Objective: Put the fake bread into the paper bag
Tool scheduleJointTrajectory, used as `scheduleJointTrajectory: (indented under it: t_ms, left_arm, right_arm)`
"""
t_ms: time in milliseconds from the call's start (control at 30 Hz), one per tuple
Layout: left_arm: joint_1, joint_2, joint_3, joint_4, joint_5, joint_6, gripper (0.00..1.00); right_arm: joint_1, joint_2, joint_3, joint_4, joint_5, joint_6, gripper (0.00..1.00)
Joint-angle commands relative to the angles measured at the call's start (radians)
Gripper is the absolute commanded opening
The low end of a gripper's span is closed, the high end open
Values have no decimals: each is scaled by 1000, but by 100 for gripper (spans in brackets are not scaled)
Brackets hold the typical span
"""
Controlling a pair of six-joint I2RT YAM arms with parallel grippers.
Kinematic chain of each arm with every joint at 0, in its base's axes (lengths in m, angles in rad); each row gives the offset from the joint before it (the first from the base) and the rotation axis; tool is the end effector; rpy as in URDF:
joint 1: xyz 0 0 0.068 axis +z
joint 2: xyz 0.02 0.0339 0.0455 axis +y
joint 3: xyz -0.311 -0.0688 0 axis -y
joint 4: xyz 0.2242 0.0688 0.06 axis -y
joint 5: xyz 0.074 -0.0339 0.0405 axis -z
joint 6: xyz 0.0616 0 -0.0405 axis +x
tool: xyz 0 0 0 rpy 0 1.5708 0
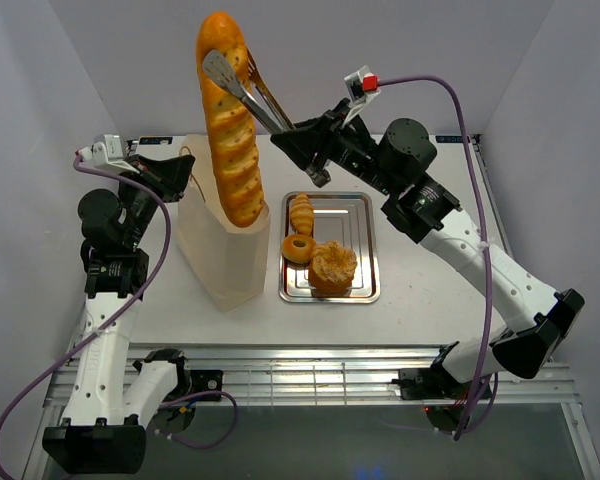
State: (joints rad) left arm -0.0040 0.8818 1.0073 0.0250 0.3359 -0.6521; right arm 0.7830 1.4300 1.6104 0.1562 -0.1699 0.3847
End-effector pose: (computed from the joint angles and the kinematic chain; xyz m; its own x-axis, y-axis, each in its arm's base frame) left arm 0.1678 -0.0210 0.4610 -0.0809 -0.5726 -0.8158 0.3530 0.7490 -0.5607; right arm 0.2147 0.2284 0.5652 -0.0864 0.4359 -0.8959 -0.8371 0.4557 0.3025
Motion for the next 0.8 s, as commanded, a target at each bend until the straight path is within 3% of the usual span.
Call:
scheduleJointTrajectory:
  t_ms: [0, 433, 767]
  left_arm:
    - [1, -30, -12, 24, -14, -17, 0]
    - [1, -61, -35, 9, -20, -14, 0]
    - [1, -79, -41, -13, -29, 2, 0]
  right_arm:
    - [13, -74, -15, 43, -8, 40, 8]
    - [45, -132, -159, -127, -66, 80, 16]
    - [58, -126, -179, -221, -56, 86, 32]
